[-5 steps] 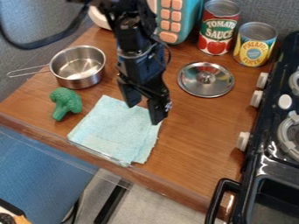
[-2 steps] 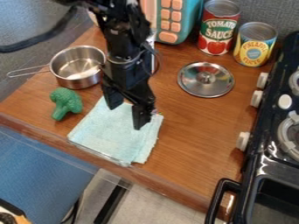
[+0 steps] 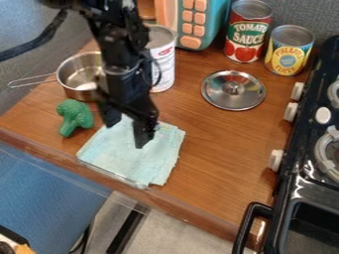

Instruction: Move the cloth in the right side of the table

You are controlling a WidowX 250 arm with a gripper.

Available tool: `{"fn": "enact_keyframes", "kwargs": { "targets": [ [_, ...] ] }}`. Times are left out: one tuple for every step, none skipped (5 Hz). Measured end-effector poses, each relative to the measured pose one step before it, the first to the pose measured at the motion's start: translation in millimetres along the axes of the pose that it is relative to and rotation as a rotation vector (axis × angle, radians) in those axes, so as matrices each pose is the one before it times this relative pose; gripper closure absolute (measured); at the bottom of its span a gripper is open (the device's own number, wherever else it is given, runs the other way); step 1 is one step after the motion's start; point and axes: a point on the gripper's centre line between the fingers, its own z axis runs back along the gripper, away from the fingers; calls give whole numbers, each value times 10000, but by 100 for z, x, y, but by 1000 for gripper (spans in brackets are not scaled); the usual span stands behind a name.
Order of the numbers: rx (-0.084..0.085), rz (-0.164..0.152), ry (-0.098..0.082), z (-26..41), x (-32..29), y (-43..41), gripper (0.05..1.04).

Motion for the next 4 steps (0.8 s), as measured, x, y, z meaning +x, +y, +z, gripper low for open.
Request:
{"fn": "enact_keyframes", "kwargs": {
  "targets": [
    [62,215,421,-1517,-328,210,83],
    [185,153,113,-823,31,-166,83],
    [-163,132,-79,-236,123,-759,83],
    [-610,263,-467,194,532,-1983,82]
  ]
}}
